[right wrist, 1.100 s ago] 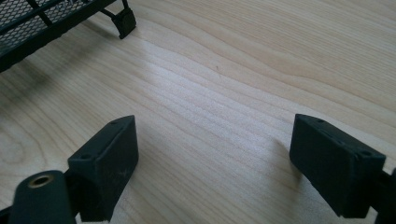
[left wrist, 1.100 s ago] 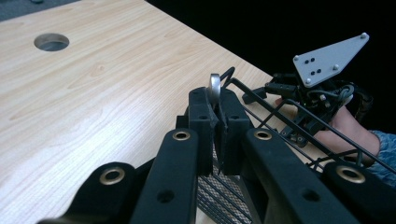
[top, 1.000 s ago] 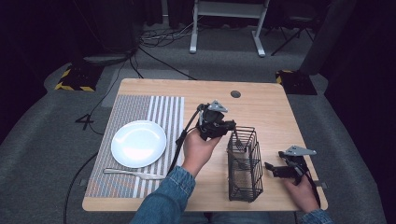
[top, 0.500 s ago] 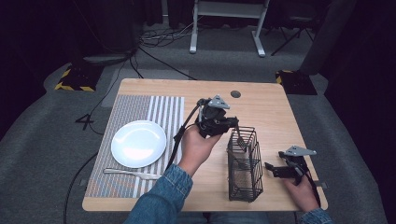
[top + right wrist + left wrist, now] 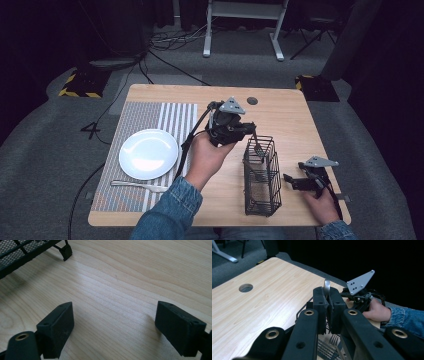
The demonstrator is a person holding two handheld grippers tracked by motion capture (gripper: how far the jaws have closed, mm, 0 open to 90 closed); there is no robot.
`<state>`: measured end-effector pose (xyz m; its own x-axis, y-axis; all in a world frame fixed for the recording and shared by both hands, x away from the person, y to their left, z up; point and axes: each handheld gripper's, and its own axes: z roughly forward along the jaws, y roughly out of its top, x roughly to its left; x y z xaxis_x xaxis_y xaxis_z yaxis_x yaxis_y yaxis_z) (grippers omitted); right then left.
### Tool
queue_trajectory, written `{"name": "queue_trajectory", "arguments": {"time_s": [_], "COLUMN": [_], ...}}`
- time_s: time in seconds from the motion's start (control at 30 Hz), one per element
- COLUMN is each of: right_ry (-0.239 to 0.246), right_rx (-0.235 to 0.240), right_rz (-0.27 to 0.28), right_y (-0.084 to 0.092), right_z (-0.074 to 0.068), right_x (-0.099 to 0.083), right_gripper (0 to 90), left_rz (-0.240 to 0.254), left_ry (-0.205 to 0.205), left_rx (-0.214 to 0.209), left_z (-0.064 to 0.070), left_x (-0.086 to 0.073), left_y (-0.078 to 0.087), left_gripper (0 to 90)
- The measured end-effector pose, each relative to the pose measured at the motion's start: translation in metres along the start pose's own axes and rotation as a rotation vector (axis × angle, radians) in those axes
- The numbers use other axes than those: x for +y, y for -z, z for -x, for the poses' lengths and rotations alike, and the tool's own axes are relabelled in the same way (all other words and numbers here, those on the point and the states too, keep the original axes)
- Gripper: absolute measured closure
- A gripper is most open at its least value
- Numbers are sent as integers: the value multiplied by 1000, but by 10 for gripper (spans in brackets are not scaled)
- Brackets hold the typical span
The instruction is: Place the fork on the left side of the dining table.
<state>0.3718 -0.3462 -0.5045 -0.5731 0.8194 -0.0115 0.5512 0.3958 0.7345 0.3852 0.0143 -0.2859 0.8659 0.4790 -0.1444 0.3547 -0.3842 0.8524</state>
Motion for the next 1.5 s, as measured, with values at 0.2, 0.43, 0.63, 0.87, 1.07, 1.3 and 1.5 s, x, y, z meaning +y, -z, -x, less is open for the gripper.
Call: {"name": "queue_trajectory", "arguments": {"time_s": [0.2, 0.43, 0.63, 0.87, 1.07, 1.3, 1.5], "right_ry": [-1, -2, -1, -3, -4, -4, -5], "right_rx": [-1, -1, -1, -2, -2, -2, -4], "right_rz": [0, 0, 0, 0, 0, 0, 0], "right_y": [0, 0, 0, 0, 0, 0, -1], "right_z": [0, 0, 0, 0, 0, 0, 0], "right_x": [0, 0, 0, 0, 0, 0, 1], "right_gripper": [157, 157, 157, 157, 157, 157, 157], "left_rz": [21, 52, 58, 63, 60, 72, 73], "left_ry": [19, 19, 33, 54, 56, 76, 98], "left_rx": [2, 43, 79, 122, 141, 171, 195], "left_z": [-3, -8, -18, -33, -48, -68, -85], "left_x": [1, 1, -2, -5, -9, -16, -20], "left_y": [14, 36, 49, 63, 72, 87, 93], "left_gripper": [868, 868, 867, 867, 867, 867, 867]}}
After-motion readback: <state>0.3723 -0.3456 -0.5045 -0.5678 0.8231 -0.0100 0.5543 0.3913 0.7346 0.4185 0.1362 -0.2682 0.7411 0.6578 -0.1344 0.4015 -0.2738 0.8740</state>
